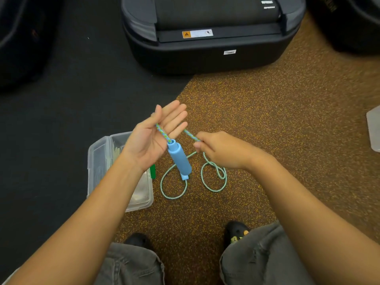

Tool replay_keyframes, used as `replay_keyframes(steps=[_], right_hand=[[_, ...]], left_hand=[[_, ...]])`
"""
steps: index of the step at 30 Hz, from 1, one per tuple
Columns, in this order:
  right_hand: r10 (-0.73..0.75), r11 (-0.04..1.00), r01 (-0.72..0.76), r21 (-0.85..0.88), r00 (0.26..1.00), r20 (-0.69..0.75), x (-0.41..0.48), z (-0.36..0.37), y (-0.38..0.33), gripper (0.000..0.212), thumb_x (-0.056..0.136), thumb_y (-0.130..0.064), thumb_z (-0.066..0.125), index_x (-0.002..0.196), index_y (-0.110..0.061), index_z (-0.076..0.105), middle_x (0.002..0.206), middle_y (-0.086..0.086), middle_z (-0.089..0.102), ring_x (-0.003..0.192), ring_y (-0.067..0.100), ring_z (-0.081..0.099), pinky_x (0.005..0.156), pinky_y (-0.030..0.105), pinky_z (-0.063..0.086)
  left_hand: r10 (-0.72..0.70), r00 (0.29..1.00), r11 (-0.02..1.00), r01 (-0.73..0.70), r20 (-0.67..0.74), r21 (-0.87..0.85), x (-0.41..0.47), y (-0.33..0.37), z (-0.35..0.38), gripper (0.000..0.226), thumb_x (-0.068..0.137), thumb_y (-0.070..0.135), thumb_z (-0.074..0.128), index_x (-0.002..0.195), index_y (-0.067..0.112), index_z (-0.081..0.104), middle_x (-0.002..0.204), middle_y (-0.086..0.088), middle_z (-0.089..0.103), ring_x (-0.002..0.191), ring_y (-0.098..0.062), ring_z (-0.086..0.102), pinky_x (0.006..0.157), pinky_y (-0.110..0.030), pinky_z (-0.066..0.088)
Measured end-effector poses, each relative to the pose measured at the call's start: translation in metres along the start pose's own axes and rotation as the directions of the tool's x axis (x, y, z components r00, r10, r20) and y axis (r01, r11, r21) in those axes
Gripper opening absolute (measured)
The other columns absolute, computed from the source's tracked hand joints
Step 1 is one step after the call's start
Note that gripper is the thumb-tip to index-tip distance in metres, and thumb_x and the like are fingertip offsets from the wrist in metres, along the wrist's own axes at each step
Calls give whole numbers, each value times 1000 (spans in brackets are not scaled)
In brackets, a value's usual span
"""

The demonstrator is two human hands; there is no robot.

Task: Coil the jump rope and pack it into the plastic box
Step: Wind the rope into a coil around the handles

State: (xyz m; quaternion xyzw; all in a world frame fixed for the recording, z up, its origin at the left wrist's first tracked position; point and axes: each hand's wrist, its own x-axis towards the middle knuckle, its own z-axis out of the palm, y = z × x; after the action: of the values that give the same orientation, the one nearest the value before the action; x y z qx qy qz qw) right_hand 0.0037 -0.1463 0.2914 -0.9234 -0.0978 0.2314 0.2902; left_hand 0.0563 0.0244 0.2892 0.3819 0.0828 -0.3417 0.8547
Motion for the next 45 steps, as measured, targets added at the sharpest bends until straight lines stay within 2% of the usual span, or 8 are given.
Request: replay_keyframes(steps=[9, 17, 26, 33, 37, 40, 42, 45], right_hand=[[-127, 984, 130, -118, 991, 32, -11, 1, -20, 15, 95, -30, 42, 84, -20, 44, 75, -1, 50, 78, 26, 50, 76, 42, 46], [-221, 972, 215, -96, 974, -47, -16, 1, -36, 26, 96, -33, 41, 97, -12, 56, 105, 15, 62, 88, 20, 51, 72, 34, 38], [-69, 996, 82, 30, 950, -304, -12, -19, -2, 29, 83, -50, 55, 75, -24, 45, 54, -8, 44, 52, 5, 39, 57, 34, 36], [9, 986, 40, 160, 955, -297, -3, -10, 0, 34, 88, -50, 46, 77, -17, 49, 54, -5, 43, 51, 10, 38, 55, 34, 32], [49, 985, 2, 170, 954, -294, 2, -8, 4, 39, 91, -49, 40, 75, -15, 49, 55, -2, 44, 54, 14, 42, 58, 36, 36], [37, 986, 14, 163, 952, -304, 5, -4, 4, 34, 94, -44, 37, 72, -20, 47, 60, 1, 51, 60, 21, 49, 62, 38, 41], [-11, 990, 50, 135, 962, -274, 5, 1, 1, 29, 95, -35, 34, 83, -17, 53, 71, 7, 61, 68, 28, 56, 64, 39, 45], [-32, 998, 42, 44, 979, -203, 6, 7, -2, 34, 96, -33, 29, 100, -10, 53, 91, 16, 66, 84, 34, 62, 73, 38, 47]], left_hand=[[10, 1000, 881, -6, -5, 474, -1, -16, 5, 35, 98, 25, 32, 125, 15, 51, 131, -3, 55, 123, -13, 52, 100, -23, 43], [-149, 987, 908, 162, -64, 386, -5, -25, 14, 41, 98, 28, 30, 135, 14, 41, 123, -2, 62, 105, -8, 61, 80, -19, 54], [-449, 878, 736, 262, 162, 624, -15, -21, 23, 67, 86, 59, 13, 113, 21, 61, 56, -11, 66, 36, -10, 43, 102, -36, 42], [-363, 918, 827, 240, 157, 508, -13, -17, 17, 59, 87, 48, 29, 112, 4, 59, 26, 1, 38, 28, -8, 38, 96, -27, 49], [-330, 927, 858, 216, 177, 465, -15, -10, 14, 52, 88, 37, 35, 70, 4, 70, 24, 4, 39, 29, -5, 41, 99, -32, 46], [-250, 944, 938, 180, 216, 297, -14, -8, 12, 45, 84, 33, 40, 67, 8, 75, 33, 3, 50, 35, -6, 47, 94, -34, 51], [-217, 933, 971, 176, 288, 162, -13, -8, 10, 38, 80, 33, 48, 80, 8, 76, 67, -4, 74, 64, -12, 70, 91, -36, 53], [-191, 917, 981, 193, 351, 32, -12, -3, 5, 35, 79, 30, 58, 100, 6, 72, 116, -12, 68, 105, -21, 66, 86, -31, 55]])
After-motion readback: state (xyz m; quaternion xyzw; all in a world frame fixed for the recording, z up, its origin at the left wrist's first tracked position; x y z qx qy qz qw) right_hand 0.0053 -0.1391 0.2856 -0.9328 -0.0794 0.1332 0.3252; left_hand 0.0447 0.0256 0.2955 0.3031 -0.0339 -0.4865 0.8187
